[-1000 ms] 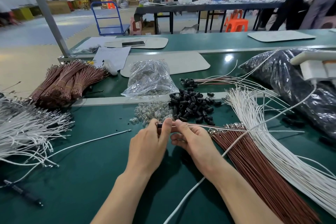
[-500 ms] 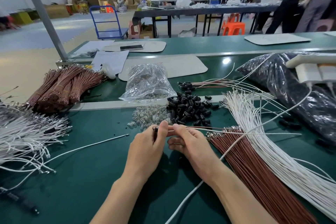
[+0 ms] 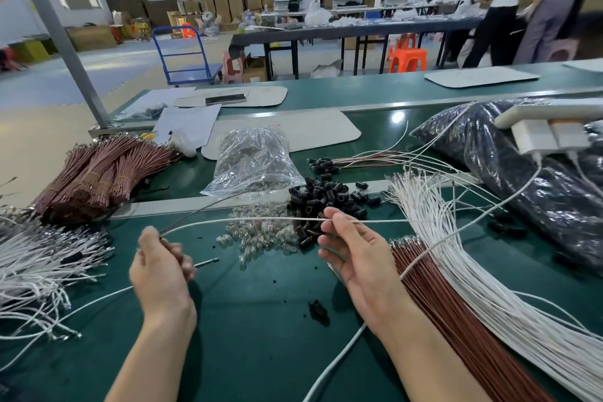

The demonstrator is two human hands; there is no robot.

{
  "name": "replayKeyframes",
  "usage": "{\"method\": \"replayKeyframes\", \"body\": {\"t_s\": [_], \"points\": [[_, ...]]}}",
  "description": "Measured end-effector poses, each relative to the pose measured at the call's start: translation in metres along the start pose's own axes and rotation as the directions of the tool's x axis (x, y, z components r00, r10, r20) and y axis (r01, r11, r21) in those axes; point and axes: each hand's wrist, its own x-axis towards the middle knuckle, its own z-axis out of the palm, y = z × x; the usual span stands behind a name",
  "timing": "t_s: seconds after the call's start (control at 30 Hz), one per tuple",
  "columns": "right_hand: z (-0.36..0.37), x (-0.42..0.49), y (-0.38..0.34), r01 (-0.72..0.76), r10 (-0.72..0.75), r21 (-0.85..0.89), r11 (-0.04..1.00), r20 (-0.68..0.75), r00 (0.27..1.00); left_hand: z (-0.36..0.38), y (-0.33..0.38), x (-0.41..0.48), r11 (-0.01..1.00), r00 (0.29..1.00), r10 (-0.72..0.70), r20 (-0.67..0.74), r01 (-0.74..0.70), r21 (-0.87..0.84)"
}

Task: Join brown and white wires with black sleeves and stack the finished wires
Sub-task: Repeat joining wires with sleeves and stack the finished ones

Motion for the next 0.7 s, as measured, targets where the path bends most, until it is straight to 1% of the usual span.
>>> {"method": "replayKeyframes", "body": {"t_s": [0.07,0.17,0.27,0.33,0.37,0.43,0.5,0.53,0.63,0.7], "points": [[-0.003,0.001,-0.005,0.033,-0.033,0.004,0.999,-0.031,0.999,0.003,0.000,-0.003,1.000,0.998,0.003,0.055,-0.004,0.017],[-0.010,0.004,-0.019,0.103,-0.102,0.012,0.995,-0.076,0.992,0.007,0.002,-0.007,1.000,0.983,-0.012,0.181,0.008,0.023],[-0.019,0.015,-0.046,0.174,-0.171,0.022,0.984,-0.109,0.979,0.012,0.009,-0.006,0.999,0.934,0.000,0.357,0.012,-0.032],[-0.023,0.028,-0.071,0.210,-0.208,0.000,0.978,-0.135,0.969,0.022,0.018,0.000,0.999,0.886,0.045,0.461,-0.027,-0.045],[-0.023,0.036,-0.085,0.222,-0.221,-0.015,0.975,-0.156,0.963,0.029,0.023,0.005,0.997,0.859,0.075,0.507,-0.074,-0.023],[-0.021,0.055,-0.111,0.245,-0.245,-0.025,0.969,-0.185,0.952,0.051,0.032,0.014,0.964,0.790,0.149,0.594,-0.249,0.089],[-0.016,0.077,-0.136,0.282,-0.283,-0.033,0.959,-0.199,0.938,0.082,0.037,0.023,0.877,0.713,0.198,0.673,-0.435,0.203],[-0.013,0.088,-0.148,0.305,-0.306,-0.035,0.952,-0.207,0.929,0.100,0.037,0.027,0.833,0.679,0.209,0.704,-0.500,0.236],[-0.015,0.125,-0.183,0.348,-0.342,-0.022,0.937,-0.250,0.906,0.158,0.031,0.037,0.724,0.596,0.225,0.771,-0.632,0.276],[-0.029,0.148,-0.197,0.330,-0.317,-0.001,0.944,-0.282,0.906,0.194,0.017,0.044,0.649,0.560,0.210,0.801,-0.693,0.314]]}}
